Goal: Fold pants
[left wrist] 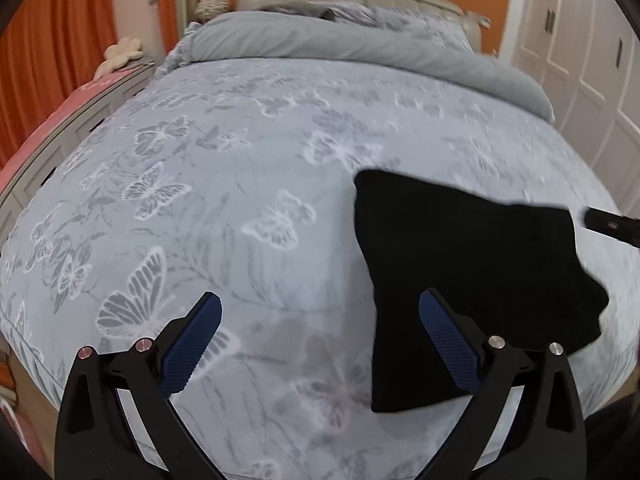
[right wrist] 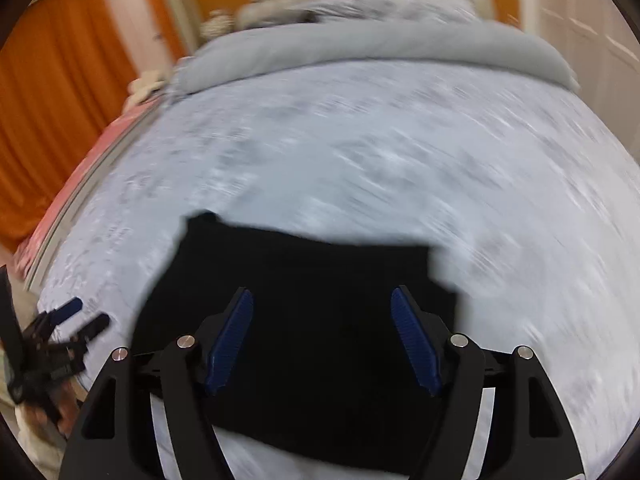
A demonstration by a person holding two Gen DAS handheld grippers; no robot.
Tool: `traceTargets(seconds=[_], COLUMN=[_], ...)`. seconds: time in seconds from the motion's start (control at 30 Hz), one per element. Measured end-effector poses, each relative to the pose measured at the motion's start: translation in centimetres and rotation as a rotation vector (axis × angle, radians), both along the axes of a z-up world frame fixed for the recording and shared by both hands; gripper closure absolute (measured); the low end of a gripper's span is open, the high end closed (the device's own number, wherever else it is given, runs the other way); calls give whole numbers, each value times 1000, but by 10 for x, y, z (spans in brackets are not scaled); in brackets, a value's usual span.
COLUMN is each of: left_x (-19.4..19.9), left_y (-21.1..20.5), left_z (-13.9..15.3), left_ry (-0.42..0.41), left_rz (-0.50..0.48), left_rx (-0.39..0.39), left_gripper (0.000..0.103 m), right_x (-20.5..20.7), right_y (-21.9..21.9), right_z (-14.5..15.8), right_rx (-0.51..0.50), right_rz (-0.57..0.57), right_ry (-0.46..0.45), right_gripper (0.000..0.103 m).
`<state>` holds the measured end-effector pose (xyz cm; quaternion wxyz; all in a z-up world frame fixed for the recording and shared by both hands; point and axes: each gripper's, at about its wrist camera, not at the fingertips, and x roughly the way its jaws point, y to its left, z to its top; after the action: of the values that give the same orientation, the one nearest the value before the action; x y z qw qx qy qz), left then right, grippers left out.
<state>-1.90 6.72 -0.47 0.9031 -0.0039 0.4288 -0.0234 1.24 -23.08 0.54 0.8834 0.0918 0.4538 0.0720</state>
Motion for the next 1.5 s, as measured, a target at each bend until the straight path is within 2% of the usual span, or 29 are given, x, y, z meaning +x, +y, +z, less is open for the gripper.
traceTargets(seconds=[0.13, 0.3, 0.33, 0.4, 0.43, 0.47, 0.53, 0.6, 0.63, 0.67, 0.7, 0.73, 0.8, 0.9, 0.93, 1.0, 1.07, 1.17, 1.27, 1.3, 1.37, 1.43, 1.5], left_x=[-2, -1, -1, -2, -1, -1, 0, -1, -2, -3, -2, -2, -1, -1, -2, -2, -2, 1, 4, 4, 6, 6, 6], left_y=[-14, -38, -44, -51, -55, -57, -61, -65, -67, -69, -72, -75, -77, -75, -74, -72, -73, -78, -82, -84, -87, -87, -86], left_z=[-9, -14, -14, -13, -13, -13, -11, -10, -11, -13, -17, -22, -28, -26, -24, -18, -14, -12, -14, -15, -18, -19, -19], left_ry=[29, 44, 38, 29, 27, 29, 30, 27, 26, 29, 40, 55, 83, 84, 75, 52, 31, 26, 35, 37, 40, 48, 52], left_rz=[-19, -56, -63, -68, -67, -68, -73, -82, -88, -92, -101, -107, -114, -106, -102, -94, -88, -88, -98, -104, -111, -113, -112], left_rx=[-12, -3, 10, 21, 22, 18, 8, 8, 16, 27, 39, 50, 57, 44, 43, 43, 46, 47, 45, 46, 62, 58, 47], left_gripper=[6, 6, 6, 6, 6, 6, 6, 6, 6, 5, 5, 5, 5, 5, 5, 5, 5, 5, 5, 5, 6, 5, 5], right_x=[-22, -23, -21, -20, -22, -24, -38, -54, -56, -55, -51, -50, -51, -61, -61, -51, -23, 14, 48, 53, 48, 33, 20], right_y=[-37, -28, -23, -16, -15, -16, -22, -33, -36, -38, -39, -39, -40, -56, -57, -52, -36, -17, -21, -27, -34, -28, -23], right_z=[-26, -58, -65, -69, -64, -56, -32, -21, -25, -38, -62, -73, -59, -24, -12, 3, 6, -14, -60, -69, -56, -31, -31], right_rx=[103, 141, 140, 100, 105, 129, 128, 136, 114, 80, 47, 45, 56, 47, 41, 49, 28, -20, -88, -50, -1, -29, -38], right_rz=[-15, 55, 60, 51, 67, 73, 80, 66, 57, 46, 25, 25, 40, -60, -74, -57, -13, 23, -8, -18, -50, -32, -5], right_ry=[90, 196, 213, 205, 184, 164, 80, 52, 66, 111, 196, 222, 168, 14, -44, -92, -78, 0, 145, 165, 148, 61, 48], right_gripper=[32, 34, 40, 64, 79, 88, 88, 88, 88, 85, 82, 77, 76, 70, 71, 78, 82, 82, 85, 85, 85, 85, 82])
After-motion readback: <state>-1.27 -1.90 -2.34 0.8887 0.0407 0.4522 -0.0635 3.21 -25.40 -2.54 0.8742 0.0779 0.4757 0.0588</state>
